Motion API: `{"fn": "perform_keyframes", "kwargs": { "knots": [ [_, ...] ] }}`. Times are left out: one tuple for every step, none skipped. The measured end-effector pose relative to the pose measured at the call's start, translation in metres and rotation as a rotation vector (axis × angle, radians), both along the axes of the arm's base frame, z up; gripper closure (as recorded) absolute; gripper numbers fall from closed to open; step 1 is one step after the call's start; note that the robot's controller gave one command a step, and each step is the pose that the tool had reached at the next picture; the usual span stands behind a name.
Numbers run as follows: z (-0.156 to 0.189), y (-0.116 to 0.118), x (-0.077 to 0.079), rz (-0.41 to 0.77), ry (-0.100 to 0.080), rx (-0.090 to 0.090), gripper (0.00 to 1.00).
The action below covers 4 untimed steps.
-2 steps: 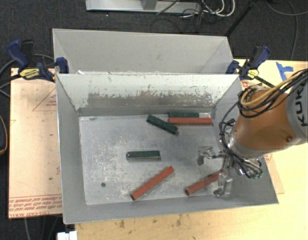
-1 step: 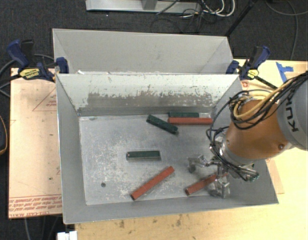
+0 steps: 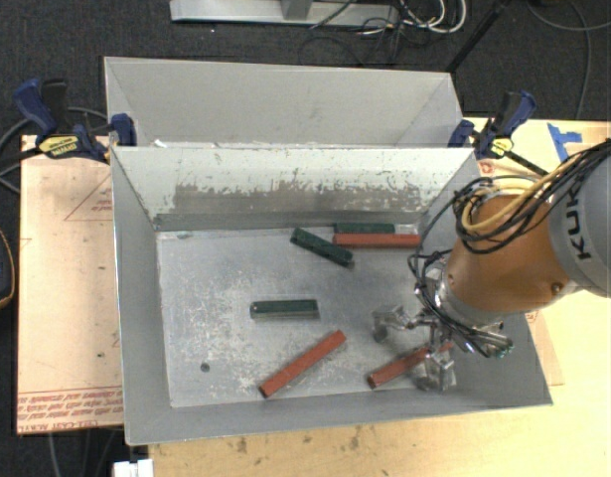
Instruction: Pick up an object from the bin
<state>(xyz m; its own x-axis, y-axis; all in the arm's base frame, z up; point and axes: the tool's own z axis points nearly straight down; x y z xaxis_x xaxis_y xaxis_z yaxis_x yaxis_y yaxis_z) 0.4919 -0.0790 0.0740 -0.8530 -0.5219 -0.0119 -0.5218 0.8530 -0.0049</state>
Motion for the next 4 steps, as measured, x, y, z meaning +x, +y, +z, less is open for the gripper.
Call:
{"fn": "perform_keyframes", "kwargs": {
  "knots": [
    [-0.001, 0.0, -0.002, -0.001, 0.008, -0.001, 1.0],
    [0.035, 0.001, -0.001, -0.003, 0.008, -0.001, 1.0],
    [0.082, 0.001, 0.001, -0.005, 0.006, -0.001, 1.0],
    [0.114, 0.002, 0.002, -0.008, 0.007, -0.001, 1.0]
  ]
}}
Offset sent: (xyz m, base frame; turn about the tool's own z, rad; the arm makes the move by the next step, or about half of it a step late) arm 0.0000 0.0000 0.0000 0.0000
